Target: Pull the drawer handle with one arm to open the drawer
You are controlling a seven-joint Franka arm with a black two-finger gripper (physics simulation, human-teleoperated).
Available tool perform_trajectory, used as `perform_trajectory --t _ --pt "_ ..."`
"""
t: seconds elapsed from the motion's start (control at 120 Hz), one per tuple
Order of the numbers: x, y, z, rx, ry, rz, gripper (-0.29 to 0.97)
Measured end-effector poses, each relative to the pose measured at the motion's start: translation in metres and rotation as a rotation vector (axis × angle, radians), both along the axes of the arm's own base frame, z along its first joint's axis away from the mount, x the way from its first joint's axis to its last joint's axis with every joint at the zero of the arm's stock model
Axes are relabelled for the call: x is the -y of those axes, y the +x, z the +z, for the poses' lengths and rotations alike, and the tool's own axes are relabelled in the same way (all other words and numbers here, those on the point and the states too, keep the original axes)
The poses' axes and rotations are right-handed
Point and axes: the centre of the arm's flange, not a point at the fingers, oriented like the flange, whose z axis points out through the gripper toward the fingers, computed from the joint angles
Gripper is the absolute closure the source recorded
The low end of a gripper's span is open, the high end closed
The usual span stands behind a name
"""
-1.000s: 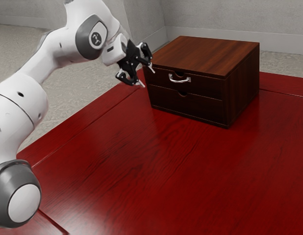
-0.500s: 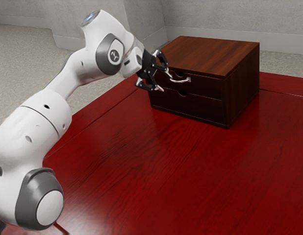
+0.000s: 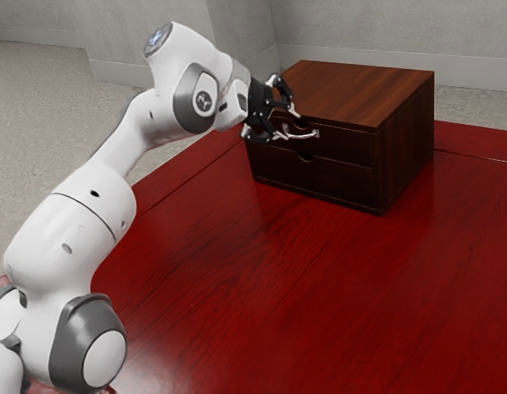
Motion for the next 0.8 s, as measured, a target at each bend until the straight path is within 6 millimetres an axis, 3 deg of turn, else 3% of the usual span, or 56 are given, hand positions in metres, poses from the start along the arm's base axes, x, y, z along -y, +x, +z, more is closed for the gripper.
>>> perform_trajectory --t 0.167,0.333,0.417,0.55,0.692,0.733,0.767,0.8 --pt "0.002 0.005 -0.018 -0.024 0.003 -0.012 0.59" --pt "0.004 0.007 -0.03 -0.048 0.007 -0.019 0.64" --pt "0.002 0.002 -0.031 -0.082 0.007 -0.014 0.64" --pt "-0.002 -0.016 -0.016 -0.123 0.021 -0.003 0.68" --pt "-0.004 -0.022 -0.035 -0.177 0.032 -0.004 0.65" --pt "-0.001 -0.025 -0.035 -0.185 0.03 -0.009 0.8" --pt "0.001 -0.03 -0.033 -0.192 0.031 -0.012 0.82" --pt "0.002 -0.035 -0.03 -0.202 0.037 -0.014 0.76"
